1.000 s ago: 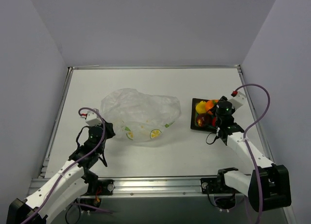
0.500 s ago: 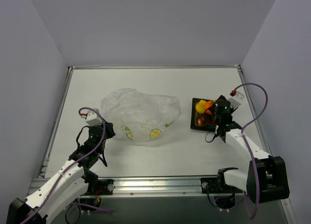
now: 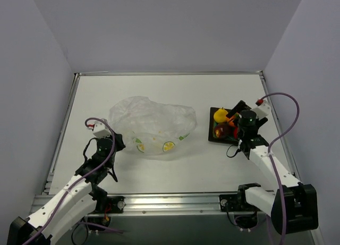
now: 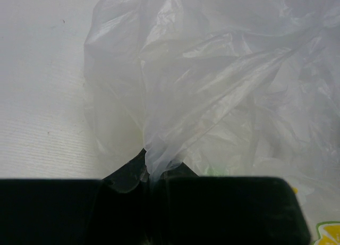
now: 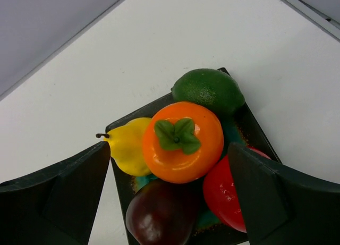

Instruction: Take the fake fruits out of the plastic bag

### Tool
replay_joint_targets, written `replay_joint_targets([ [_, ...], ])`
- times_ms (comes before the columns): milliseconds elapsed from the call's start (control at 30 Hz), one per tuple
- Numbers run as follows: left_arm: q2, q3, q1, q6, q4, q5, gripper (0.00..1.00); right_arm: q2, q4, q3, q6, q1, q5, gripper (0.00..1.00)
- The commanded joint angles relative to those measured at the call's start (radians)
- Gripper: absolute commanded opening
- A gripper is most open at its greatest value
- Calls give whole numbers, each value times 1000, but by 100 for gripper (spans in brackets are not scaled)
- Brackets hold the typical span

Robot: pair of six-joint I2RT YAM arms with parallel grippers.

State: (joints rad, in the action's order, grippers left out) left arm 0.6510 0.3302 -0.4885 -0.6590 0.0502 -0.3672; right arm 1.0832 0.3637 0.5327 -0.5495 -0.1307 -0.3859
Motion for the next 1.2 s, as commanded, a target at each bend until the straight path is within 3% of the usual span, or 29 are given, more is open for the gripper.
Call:
replay_joint_targets([
  [0,-2,23,5,-22,14,-45,2,-81,-34,52,-3,5,24,88],
  [133,-13,36,5,-48,-35,-71,4,-163,-81,81,6,3,62,94],
  [233,-34,59,7,-53,-73,-90,14,-213,-101,93,8,2,96,98],
  [333,-53,85,5,-67,-119,-104,21,-256,-126,108,5,3,125,99],
  [533,-89,151,5,-132,-249,-193,24,-367,-183,147,19,2,143,100],
  [567,-97,156,5,-140,-256,-196,42,-382,-187,151,20,2,148,100],
  [633,-100,181,5,-148,-285,-193,60,-404,-212,170,25,2,156,100],
  [667,-108,191,5,-148,-292,-190,76,-410,-227,174,26,3,159,100],
  [700,-113,205,5,-145,-300,-188,86,-417,-233,181,26,3,160,100],
  [767,-134,260,7,-137,-337,-191,94,-430,-252,197,26,3,166,100],
  [1167,-225,611,7,71,-524,-142,94,-548,-328,303,5,3,171,100],
])
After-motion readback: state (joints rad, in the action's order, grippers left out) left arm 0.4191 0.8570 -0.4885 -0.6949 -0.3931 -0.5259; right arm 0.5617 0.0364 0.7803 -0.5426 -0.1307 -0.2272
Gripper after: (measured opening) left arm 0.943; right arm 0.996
